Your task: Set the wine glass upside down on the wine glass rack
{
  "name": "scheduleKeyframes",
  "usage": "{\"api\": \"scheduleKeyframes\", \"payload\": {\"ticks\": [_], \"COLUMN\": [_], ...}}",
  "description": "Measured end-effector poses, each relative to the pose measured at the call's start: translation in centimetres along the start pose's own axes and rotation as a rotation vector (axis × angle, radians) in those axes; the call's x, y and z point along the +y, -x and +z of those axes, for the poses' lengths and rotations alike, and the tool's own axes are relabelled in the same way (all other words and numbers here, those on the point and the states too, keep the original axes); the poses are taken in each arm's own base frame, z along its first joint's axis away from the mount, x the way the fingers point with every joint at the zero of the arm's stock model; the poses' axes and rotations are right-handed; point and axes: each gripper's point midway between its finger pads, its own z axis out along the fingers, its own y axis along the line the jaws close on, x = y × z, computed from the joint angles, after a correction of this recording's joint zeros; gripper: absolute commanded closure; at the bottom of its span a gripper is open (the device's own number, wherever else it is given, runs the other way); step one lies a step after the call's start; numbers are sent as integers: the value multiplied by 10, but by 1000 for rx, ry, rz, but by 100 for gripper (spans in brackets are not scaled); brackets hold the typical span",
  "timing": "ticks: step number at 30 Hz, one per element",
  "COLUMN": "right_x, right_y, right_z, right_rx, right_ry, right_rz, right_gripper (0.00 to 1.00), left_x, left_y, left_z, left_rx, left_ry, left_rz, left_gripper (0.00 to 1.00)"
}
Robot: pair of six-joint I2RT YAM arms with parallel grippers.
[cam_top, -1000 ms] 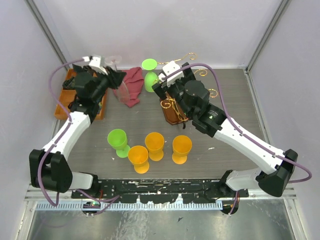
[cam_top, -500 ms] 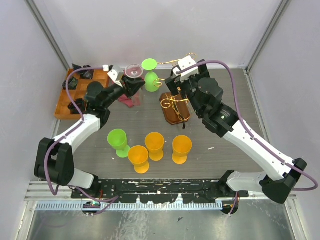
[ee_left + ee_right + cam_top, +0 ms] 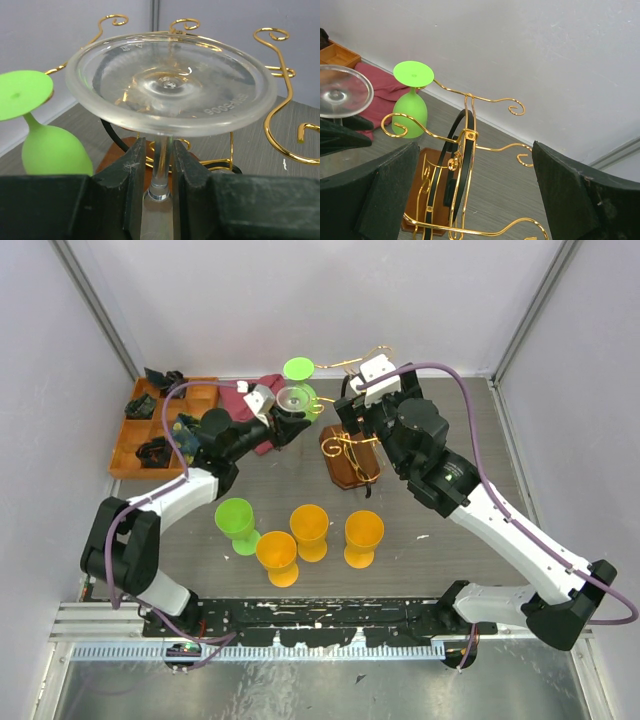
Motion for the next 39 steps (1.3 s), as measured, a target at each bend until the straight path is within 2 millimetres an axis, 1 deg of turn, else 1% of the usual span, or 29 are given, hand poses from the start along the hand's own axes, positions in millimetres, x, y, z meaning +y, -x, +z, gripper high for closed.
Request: {"api": "scheduleKeyframes", "payload": {"ticks": [6,9,13,18,23,27,31,39], "right_x": [-1,-1,0,1,3,2,0,-2], "right_y": [0,0,0,-2,-5,-6,-6,-7], "right_z": [0,0,0,2,4,4,5,5], "right_rx": [1,1,1,7,16,17,19,21], "right_ry": [-2,-2,-2,-1,2,1,-4,-10], "right_rz": [0,0,0,-4,-10,-12,-14,-26], "right_gripper": [0,0,0,0,0,0,0,0], "left_x": [-10,-13,-12,-7,-6,-8,-7,0], "left_y": [-23,-30,-31,-39,-55,-62,-65,-60], "left_z": [10,15,22,29,35,42,50,61], "left_rx": [38,39,4,-29,-24,-26,-34,-66], "left_ry": [-13,-13,1,30,48,52,59,97], "left_rz": [-17,-18,-14,-31,-55,-67,-70,-66], "left_gripper": [100,100,100,100,100,100,100,99]}}
